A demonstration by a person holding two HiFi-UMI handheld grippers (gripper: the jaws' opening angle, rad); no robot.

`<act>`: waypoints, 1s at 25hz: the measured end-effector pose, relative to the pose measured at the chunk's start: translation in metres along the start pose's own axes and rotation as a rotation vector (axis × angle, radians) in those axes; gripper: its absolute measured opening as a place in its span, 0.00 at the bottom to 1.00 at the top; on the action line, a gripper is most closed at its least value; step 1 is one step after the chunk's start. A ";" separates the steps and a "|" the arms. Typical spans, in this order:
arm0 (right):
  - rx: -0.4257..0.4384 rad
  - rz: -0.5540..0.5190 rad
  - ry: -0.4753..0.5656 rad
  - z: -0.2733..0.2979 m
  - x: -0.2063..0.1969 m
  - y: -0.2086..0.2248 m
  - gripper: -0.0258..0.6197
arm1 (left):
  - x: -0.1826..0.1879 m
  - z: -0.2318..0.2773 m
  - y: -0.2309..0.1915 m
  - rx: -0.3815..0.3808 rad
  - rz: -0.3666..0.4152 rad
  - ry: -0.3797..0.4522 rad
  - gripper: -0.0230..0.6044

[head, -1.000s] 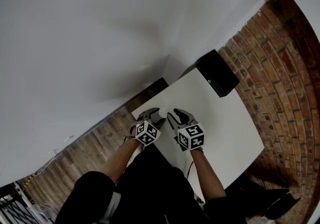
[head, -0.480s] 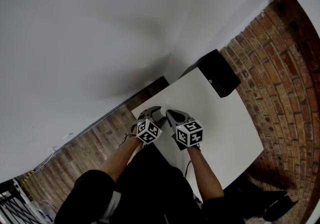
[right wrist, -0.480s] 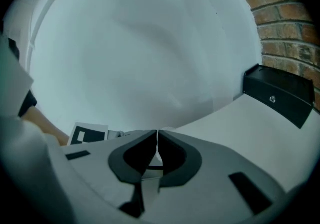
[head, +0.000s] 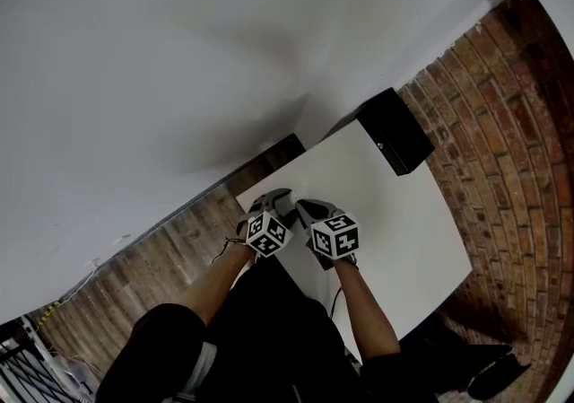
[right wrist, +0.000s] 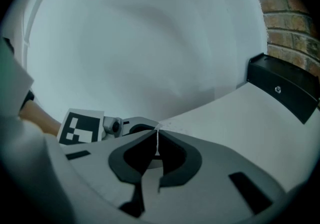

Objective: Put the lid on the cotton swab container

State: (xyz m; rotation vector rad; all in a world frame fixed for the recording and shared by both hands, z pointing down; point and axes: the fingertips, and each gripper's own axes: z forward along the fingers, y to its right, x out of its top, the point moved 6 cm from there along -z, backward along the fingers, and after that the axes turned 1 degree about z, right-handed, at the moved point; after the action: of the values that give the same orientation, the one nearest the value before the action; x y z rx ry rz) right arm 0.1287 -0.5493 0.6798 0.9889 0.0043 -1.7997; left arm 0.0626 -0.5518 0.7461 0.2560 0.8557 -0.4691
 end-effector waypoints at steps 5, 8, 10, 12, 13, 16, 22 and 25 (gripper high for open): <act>-0.004 0.013 -0.015 0.004 -0.002 0.001 0.08 | -0.001 0.000 0.000 0.002 -0.001 0.002 0.41; -0.018 0.027 -0.032 0.006 -0.002 0.002 0.07 | 0.000 0.002 0.000 -0.001 0.004 0.000 0.41; -0.028 0.037 -0.049 0.008 -0.002 0.002 0.07 | 0.000 0.002 0.000 -0.003 0.009 -0.004 0.41; -0.034 0.039 -0.063 0.010 0.000 0.002 0.07 | -0.001 0.002 -0.001 -0.001 0.015 -0.005 0.41; -0.039 0.033 -0.066 0.011 0.000 0.001 0.07 | -0.001 0.003 -0.001 0.000 0.017 -0.007 0.41; -0.061 0.000 -0.062 0.011 -0.001 -0.001 0.07 | -0.002 0.004 -0.001 -0.005 0.015 -0.022 0.41; -0.084 -0.016 -0.056 0.012 -0.001 -0.002 0.07 | -0.004 -0.008 -0.002 0.013 -0.019 -0.027 0.41; -0.091 -0.050 -0.018 0.007 0.000 -0.004 0.07 | -0.004 -0.022 -0.003 0.030 -0.025 -0.020 0.41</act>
State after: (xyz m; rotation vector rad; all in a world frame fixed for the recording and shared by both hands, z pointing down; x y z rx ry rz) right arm 0.1216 -0.5506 0.6831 0.9150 0.0998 -1.8371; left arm 0.0443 -0.5441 0.7352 0.2683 0.8341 -0.5073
